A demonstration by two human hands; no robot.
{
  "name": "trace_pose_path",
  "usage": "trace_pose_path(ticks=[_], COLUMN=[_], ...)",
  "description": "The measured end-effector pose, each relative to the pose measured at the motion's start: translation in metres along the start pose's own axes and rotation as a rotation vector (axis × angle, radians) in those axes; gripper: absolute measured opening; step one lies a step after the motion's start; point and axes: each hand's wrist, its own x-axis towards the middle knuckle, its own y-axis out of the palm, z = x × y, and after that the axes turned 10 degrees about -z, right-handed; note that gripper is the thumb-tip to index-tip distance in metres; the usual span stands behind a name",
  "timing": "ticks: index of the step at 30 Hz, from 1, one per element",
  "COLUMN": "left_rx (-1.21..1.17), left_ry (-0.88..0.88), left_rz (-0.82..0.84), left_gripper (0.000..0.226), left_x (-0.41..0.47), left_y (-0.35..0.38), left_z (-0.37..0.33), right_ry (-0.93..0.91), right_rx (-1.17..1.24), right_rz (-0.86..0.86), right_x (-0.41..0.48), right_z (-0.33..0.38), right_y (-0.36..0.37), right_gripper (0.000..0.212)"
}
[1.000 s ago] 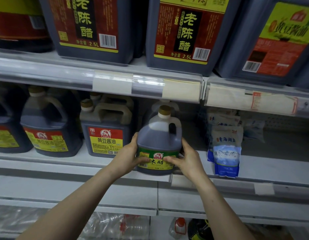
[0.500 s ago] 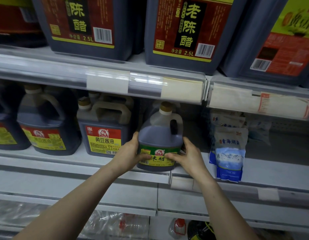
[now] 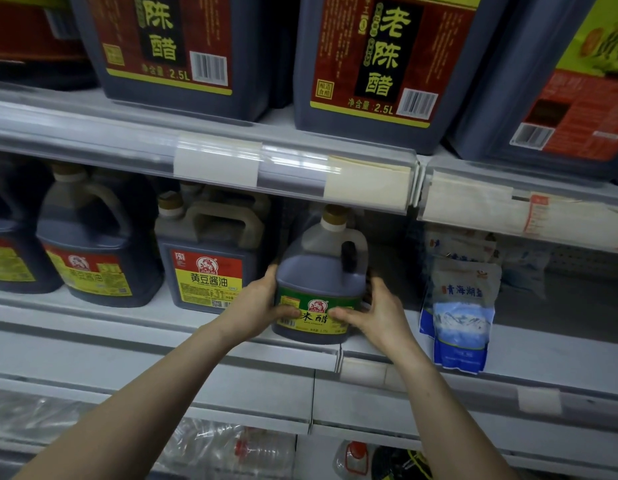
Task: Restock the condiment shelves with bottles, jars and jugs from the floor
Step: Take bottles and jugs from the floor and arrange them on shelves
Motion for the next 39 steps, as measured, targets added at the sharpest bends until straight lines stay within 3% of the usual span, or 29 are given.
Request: trace_pose_path(ticks=[9, 26, 31, 39], left_rx=[0.0, -0.022, -0.024, -0.028], left_ry=[0.009, 0.006, 0.062, 0.04], left_rz=[-0.005, -0.018, -0.144, -0.12], left_gripper=[0.073, 0.079, 0.077, 0.074], left_x=[-0.001, -0.006, -0.026, -0.077], left_y=[0.0, 0.004, 0.01, -0.01], left_z=[-0.004, -0.001, 0.001, 0.015], right_ry=[0.005, -0.035, -0.09, -0.025], right_rx=[-0.062, -0.123, -0.191, -0.237], right_rz=[0.023, 0.0, -0.095, -0.247], right_x=[0.006, 0.002, -0.013, -0.069], right_z=[-0.003, -0.007, -0.01, 0.001], right_y=[-0.008, -0.005, 0.004, 0.037], right_gripper=[0.064, 0.053, 0.061, 0.074])
